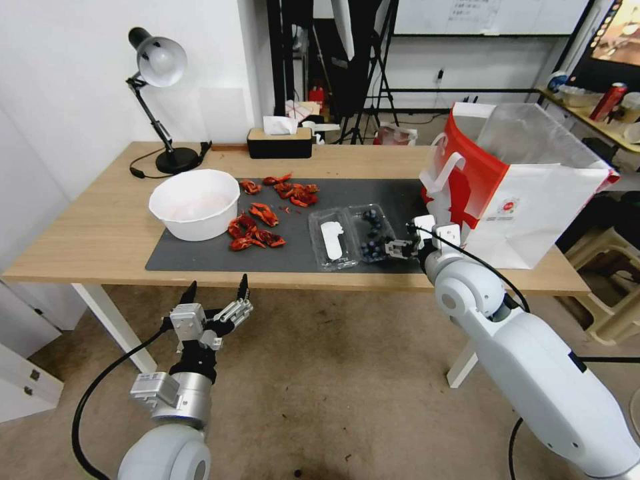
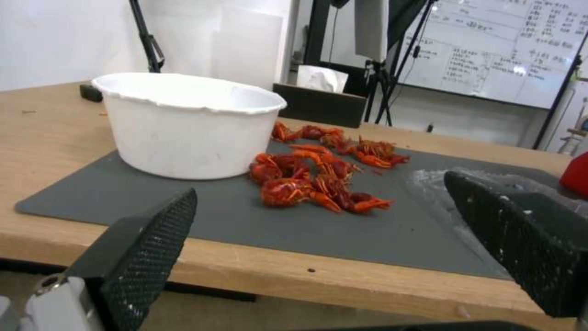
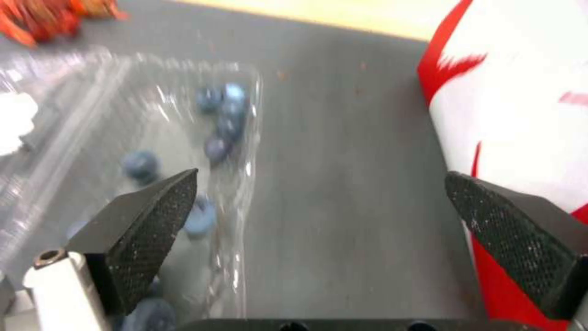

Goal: Close the takeout container lid, then place the container into the takeout bag.

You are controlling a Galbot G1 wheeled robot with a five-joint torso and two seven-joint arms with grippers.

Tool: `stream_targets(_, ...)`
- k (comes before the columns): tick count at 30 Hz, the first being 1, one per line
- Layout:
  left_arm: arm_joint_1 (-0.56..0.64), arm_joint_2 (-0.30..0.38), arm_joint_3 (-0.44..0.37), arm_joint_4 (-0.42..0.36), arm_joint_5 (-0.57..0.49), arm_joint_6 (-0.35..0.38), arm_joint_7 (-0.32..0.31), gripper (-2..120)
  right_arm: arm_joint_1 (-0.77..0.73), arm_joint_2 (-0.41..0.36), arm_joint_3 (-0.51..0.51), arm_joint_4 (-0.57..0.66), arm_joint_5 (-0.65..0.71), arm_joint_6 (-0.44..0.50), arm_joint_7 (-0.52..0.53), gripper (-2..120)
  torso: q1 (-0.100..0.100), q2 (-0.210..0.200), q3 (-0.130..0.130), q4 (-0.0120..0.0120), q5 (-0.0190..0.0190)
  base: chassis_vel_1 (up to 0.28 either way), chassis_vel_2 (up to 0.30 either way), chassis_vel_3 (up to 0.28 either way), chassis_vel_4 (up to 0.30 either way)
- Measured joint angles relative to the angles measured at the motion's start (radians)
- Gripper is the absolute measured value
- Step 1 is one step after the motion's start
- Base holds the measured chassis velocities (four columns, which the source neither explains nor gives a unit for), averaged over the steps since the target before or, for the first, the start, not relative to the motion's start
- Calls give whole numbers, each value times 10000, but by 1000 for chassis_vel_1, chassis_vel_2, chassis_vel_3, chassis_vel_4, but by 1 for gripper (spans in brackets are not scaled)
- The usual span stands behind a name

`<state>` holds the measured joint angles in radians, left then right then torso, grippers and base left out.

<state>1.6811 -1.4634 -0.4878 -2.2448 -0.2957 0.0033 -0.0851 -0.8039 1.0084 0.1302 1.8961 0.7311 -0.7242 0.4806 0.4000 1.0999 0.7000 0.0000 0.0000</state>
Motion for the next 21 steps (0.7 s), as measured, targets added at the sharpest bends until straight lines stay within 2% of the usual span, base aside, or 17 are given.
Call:
stream_targets(5,25,-52,-1,-29,10,-6,0,100,-404,-35,433,401,2,1111,-682,100,0,0,0,2,0,0,0,0,0)
stream_targets(8,33,-65,-1,-46,24,-12,4,100,-1142,-120,894,567,-323,2889,-1905,100,0,0,0,1,1,0,0,0,0)
stream_targets(9,33,-65,-1,-46,24,-12,4,100,-1142,-120,894,567,-323,2889,-1905,100,0,0,0,1,1,0,0,0,0)
stream_targets(12,33,-64,-2,-52,23,-17,6,100,-2057,-170,1480,632,-781,4790,-3108,100,0,0,0,0,1,0,0,0,0)
stream_targets(13,33,-64,-2,-52,23,-17,6,100,-2057,-170,1480,632,-781,4790,-3108,100,0,0,0,0,1,0,0,0,0)
stream_targets(16,32,-53,18,-52,15,-19,7,100,-2710,-197,1818,726,-914,5850,-3849,100,0,1,0,-2,1,0,0,0,0)
stream_targets(17,32,-53,18,-52,15,-19,7,100,-2710,-197,1818,726,-914,5850,-3849,100,0,1,0,-2,1,0,0,0,0)
stream_targets(18,29,-34,49,-31,-1,-21,7,100,-3288,-222,2103,802,-1090,6724,-4320,100,0,1,0,1,2,0,0,0,0)
stream_targets(19,23,-22,76,-23,-13,-22,7,100,-3565,-236,2256,830,-1220,7162,-4508,100,0,2,-1,0,1,0,0,0,0)
stream_targets(21,20,-17,92,-23,-20,-23,7,100,-3748,-241,2376,849,-1324,7403,-4609,100,0,3,0,0,1,0,0,0,0)
